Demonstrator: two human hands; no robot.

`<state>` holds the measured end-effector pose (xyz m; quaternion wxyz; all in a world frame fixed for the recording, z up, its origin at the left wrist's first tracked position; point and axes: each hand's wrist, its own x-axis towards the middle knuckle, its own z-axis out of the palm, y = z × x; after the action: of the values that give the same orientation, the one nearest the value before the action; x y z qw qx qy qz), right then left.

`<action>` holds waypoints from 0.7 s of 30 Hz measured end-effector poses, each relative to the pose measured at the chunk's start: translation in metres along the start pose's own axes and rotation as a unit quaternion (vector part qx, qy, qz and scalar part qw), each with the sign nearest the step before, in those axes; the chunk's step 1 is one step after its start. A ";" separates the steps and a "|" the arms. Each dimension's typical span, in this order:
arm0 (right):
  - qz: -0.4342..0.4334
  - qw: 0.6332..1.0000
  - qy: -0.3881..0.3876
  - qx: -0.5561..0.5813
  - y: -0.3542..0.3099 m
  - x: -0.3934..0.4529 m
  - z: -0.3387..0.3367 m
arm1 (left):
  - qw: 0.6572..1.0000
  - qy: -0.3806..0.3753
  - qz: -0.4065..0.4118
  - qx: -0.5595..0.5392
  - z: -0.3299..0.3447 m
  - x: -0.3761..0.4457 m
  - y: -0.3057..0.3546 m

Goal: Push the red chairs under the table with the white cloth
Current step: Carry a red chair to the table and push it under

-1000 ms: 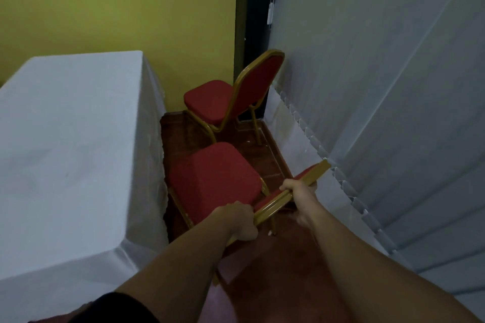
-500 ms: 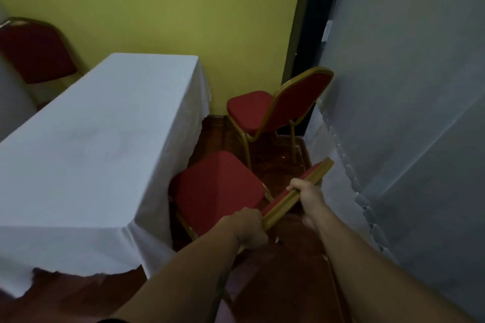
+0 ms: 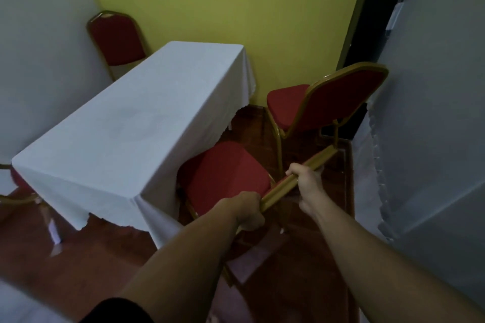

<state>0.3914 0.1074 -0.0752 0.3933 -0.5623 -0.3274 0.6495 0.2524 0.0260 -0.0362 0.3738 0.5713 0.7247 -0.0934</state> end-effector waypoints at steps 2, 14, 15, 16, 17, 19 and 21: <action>-0.004 1.000 -0.013 -0.013 -0.001 0.010 0.004 | 1.000 -0.004 -0.008 -0.019 -0.001 0.005 -0.001; 0.024 0.994 -0.075 -0.081 -0.008 0.064 0.062 | 0.990 0.030 -0.036 -0.132 -0.020 0.037 -0.038; 0.027 0.992 -0.084 -0.087 -0.010 0.070 0.067 | 0.990 0.038 -0.038 -0.130 -0.023 0.040 -0.040; 0.034 0.991 -0.093 -0.094 -0.012 0.077 0.071 | 0.990 0.042 -0.042 -0.131 -0.026 0.044 -0.042; 0.034 0.988 -0.106 -0.104 -0.014 0.081 0.074 | 0.989 0.042 -0.048 -0.136 -0.028 0.047 -0.044; 0.040 0.985 -0.116 -0.121 -0.019 0.090 0.081 | 0.987 0.043 -0.054 -0.146 -0.034 0.054 -0.044; 0.040 0.983 -0.126 -0.130 -0.026 0.105 0.085 | 0.985 0.044 -0.063 -0.154 -0.043 0.062 -0.041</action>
<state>0.3048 0.2129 -0.0893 0.2457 -0.5353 -0.4333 0.6822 0.1926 0.0831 -0.0582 0.4187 0.4632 0.7808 0.0213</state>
